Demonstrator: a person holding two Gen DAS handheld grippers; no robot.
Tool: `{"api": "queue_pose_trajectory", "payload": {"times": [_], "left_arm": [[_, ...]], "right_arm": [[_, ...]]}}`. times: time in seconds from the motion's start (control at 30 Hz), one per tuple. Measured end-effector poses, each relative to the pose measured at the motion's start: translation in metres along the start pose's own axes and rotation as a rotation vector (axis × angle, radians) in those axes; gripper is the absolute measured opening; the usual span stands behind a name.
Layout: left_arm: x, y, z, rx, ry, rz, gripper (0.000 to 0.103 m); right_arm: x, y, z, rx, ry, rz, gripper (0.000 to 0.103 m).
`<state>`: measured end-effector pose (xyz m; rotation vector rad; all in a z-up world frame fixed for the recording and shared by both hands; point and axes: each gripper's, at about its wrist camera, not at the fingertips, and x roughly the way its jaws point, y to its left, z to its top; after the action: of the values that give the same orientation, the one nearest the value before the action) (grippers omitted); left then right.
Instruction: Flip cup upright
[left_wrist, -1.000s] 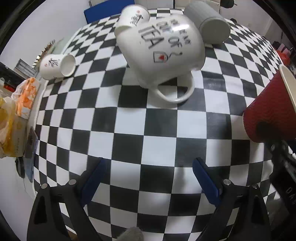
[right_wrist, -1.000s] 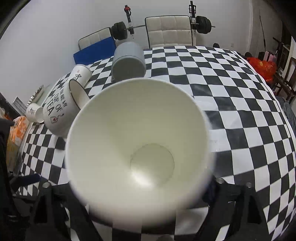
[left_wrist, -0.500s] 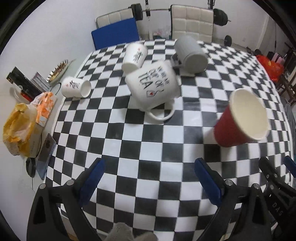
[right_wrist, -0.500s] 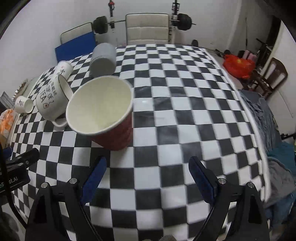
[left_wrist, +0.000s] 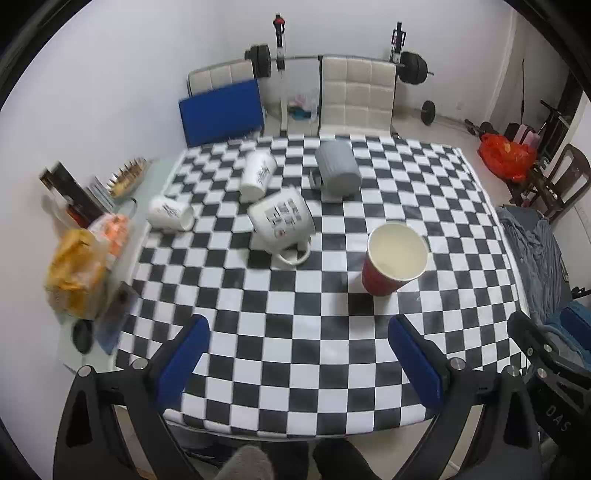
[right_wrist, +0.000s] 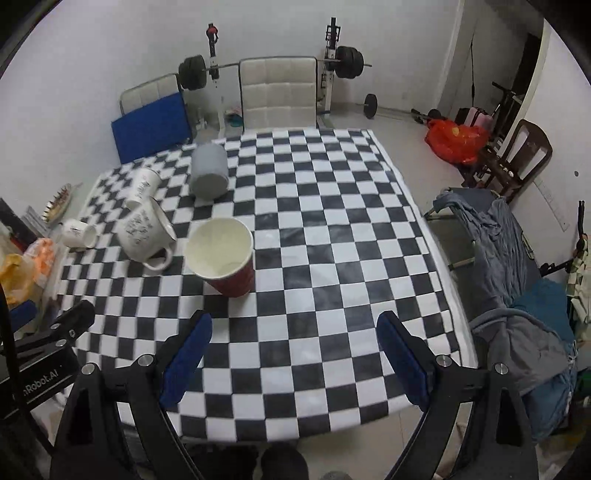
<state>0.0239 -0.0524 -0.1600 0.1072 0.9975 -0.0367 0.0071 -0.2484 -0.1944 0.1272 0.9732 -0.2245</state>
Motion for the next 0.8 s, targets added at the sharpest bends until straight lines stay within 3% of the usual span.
{"api": "queue_pose_trajectory", "payload": {"times": [0.33, 0.8], "left_arm": [[-0.063, 0.005, -0.001, -0.013, -0.029, 0.018, 0.099], [-0.102, 0.007, -0.003, -0.034, -0.011, -0.004, 0.099]], "right_arm": [[-0.082, -0.008, 0.004, -0.01, -0.002, 0.021, 0.092], [-0.139, -0.011, 0.013, -0.023, -0.008, 0.04, 0.092]]}}
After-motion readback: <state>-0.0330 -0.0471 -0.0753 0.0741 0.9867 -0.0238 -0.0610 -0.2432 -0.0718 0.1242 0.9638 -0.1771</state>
